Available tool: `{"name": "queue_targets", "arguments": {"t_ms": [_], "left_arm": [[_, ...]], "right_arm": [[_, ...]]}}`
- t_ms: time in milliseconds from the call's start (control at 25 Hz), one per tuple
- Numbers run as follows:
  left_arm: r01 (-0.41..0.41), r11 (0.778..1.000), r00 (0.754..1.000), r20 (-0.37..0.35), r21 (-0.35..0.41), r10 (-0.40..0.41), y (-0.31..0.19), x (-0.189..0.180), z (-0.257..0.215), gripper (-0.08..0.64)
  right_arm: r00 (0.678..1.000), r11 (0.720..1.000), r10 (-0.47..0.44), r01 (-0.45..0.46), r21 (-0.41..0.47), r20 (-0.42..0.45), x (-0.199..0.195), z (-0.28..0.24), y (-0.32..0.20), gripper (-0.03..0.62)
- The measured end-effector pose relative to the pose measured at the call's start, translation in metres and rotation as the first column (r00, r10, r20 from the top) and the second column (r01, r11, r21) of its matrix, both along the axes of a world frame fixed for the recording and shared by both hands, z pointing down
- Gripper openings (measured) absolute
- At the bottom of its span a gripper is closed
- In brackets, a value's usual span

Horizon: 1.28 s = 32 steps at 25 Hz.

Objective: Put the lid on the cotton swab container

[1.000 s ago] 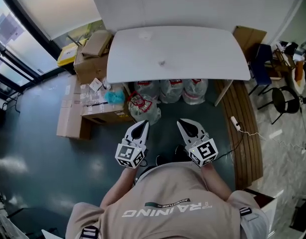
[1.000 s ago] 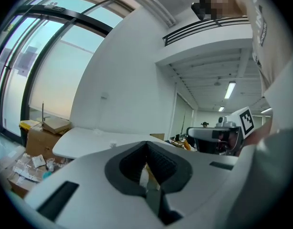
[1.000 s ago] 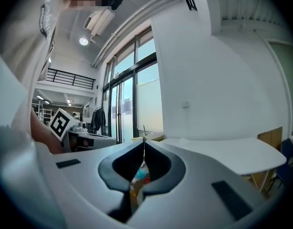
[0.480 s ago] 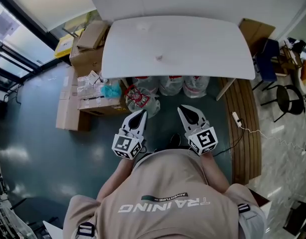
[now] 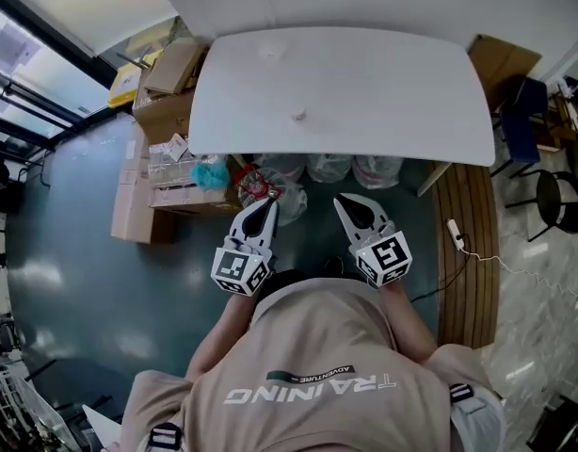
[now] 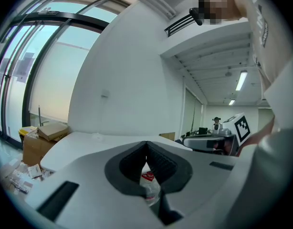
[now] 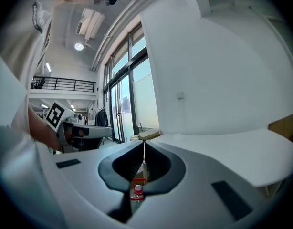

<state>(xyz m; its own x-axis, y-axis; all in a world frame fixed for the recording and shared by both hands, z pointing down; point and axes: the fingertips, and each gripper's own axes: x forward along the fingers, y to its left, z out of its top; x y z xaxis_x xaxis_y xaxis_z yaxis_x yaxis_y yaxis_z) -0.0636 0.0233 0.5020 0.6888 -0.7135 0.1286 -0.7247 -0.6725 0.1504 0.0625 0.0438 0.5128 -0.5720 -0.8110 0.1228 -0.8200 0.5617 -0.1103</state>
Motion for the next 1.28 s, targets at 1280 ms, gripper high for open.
{"name": "queue_targets", "arguments": {"t_ms": [1280], "left_arm": [[-0.208, 0.978, 0.977, -0.050, -0.021, 0.207, -0.184, 0.003, 0.012, 0.012]], "right_arm": [[0.990, 0.997, 0.079, -0.079, 0.004, -0.116, -0.042, -0.014, -0.170, 0.018]]}}
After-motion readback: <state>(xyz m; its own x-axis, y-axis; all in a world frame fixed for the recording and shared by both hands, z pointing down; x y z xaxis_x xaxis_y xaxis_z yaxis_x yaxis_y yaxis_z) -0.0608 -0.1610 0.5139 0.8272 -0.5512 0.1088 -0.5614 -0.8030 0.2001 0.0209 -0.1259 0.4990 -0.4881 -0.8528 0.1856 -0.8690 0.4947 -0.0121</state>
